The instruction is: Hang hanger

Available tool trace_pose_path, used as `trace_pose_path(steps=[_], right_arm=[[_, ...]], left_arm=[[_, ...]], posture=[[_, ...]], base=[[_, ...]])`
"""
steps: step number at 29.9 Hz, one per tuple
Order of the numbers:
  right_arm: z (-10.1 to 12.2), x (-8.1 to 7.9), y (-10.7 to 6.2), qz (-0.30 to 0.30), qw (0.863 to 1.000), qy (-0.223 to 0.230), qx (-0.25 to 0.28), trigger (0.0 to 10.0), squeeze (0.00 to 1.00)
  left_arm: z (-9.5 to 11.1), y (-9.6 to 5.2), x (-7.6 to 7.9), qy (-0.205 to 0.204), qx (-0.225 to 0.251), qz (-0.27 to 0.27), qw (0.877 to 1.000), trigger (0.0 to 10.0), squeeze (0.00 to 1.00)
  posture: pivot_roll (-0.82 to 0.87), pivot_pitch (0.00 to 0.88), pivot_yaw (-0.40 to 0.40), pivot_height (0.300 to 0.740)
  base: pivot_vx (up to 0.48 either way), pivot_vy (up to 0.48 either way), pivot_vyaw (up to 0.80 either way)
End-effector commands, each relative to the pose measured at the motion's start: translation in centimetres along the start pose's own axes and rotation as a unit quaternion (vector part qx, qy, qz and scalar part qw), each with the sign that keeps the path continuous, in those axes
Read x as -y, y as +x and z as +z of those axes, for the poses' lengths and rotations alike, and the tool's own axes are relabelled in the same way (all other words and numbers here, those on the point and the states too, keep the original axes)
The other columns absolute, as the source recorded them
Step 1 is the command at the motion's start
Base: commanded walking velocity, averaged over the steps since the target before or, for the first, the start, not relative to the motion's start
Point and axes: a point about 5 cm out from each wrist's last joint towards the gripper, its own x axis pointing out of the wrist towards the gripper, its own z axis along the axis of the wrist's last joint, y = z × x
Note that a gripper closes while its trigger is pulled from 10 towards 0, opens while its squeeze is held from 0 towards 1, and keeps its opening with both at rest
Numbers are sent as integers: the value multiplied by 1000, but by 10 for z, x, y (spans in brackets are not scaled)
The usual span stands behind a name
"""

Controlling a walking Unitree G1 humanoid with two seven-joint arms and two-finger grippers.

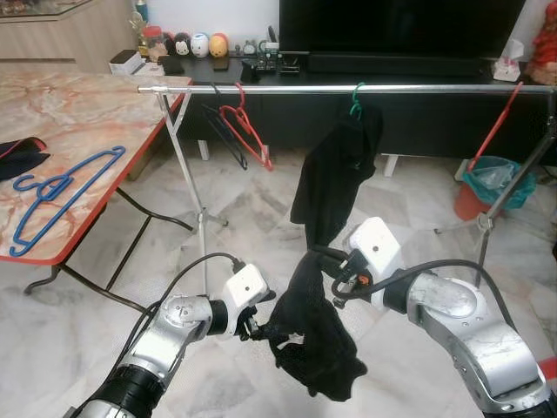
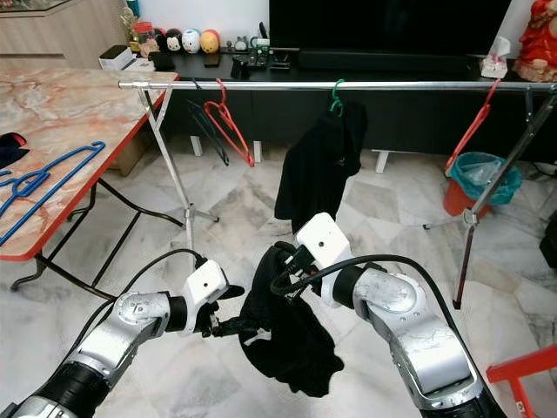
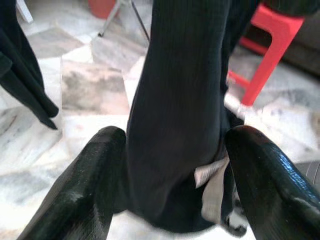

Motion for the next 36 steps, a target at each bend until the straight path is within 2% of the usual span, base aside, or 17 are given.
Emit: trace_pose_path(steps=[1, 8, 9, 10, 30, 34, 35, 36], right_arm=[[16, -4, -1, 11, 999, -15, 29, 0, 0], [18, -3, -1, 8, 999, -17, 32, 0, 0], [19, -3, -1, 7, 999, -17, 33, 0, 0], [20, -2, -1, 6, 999, -16, 35, 0, 0], [18, 1, -5, -2, 999, -21, 26, 0, 0], [17, 1, -6, -1, 999, -22, 26, 0, 0], [17, 1, -6, -1, 999, -23, 25, 0, 0], [17, 1, -6, -1, 999, -23, 25, 0, 0]], left_arm=[[5, -2, -3, 2, 11, 0, 1000, 10000, 0], [2, -1, -3, 2, 4, 4, 1000, 10000, 0], [2, -1, -4, 0, 3, 7, 1000, 6667, 0], [1, 0, -4, -5, 2, 10, 1000, 0, 0], [-10, -3, -1, 24, -40, -11, 999, 0, 0], [-10, -3, -2, 34, -49, -4, 998, 0, 0], [-10, -3, -9, 43, -59, 29, 997, 0, 0], [-10, -3, -9, 43, -59, 29, 997, 0, 0]], posture=[[-30, 26, 7, 740], [-33, 26, 8, 740], [-33, 26, 8, 740], [-33, 27, 9, 740], [-33, 29, 10, 740], [-34, 28, 10, 740], [-36, 29, 11, 740], [-36, 29, 11, 740]], base=[[0, 0, 0], [0, 0, 0], [0, 0, 0], [0, 0, 0], [0, 0, 0], [0, 0, 0], [0, 0, 0], [0, 0, 0]])
